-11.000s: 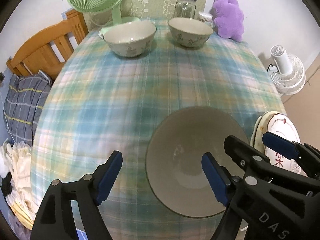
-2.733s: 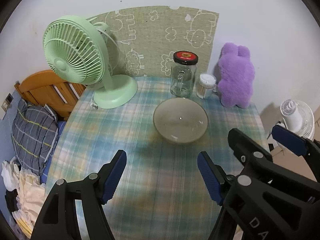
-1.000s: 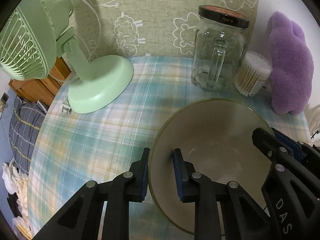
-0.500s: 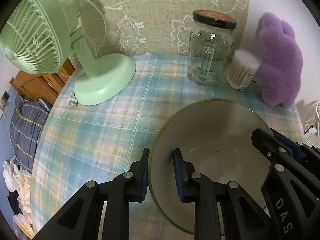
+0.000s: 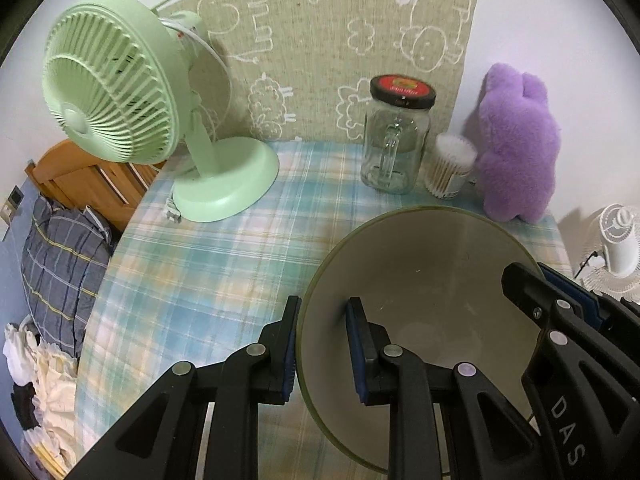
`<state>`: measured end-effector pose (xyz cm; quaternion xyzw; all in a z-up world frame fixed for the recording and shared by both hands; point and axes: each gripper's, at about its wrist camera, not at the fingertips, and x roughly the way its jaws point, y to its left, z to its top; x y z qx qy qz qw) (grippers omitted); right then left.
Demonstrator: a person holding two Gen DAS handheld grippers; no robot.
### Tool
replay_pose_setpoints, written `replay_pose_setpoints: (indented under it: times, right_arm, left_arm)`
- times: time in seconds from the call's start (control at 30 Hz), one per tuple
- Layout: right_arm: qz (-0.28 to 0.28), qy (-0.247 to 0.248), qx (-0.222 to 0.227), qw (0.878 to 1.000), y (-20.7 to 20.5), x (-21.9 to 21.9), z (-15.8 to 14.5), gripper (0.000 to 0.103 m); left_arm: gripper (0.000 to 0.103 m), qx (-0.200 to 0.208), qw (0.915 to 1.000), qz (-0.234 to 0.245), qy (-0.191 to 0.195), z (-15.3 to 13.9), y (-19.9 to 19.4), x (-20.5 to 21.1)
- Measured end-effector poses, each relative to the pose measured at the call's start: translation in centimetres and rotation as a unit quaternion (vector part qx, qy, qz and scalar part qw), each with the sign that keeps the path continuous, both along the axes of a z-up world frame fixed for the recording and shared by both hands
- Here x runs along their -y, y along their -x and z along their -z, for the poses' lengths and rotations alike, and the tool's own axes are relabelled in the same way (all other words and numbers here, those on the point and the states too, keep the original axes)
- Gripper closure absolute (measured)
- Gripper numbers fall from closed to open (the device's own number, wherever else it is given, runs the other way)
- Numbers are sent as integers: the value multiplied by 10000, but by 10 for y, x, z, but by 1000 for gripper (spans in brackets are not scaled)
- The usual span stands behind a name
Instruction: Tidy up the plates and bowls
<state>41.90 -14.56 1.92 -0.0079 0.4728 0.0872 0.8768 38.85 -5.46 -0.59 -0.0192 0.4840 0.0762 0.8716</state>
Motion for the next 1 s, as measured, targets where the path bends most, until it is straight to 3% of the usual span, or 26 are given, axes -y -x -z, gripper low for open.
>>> replay_pose_setpoints:
  times: [0.47,1.0]
  right_arm:
    - [349,76,168,9992,72,-15,-43,85]
    - [676,114,108,9976,162,-39,-48,85]
  left_arm:
    - [83,203,9989,408,50,-37,62,-17]
    - [83,169,9968,767,135,-38,143,-45]
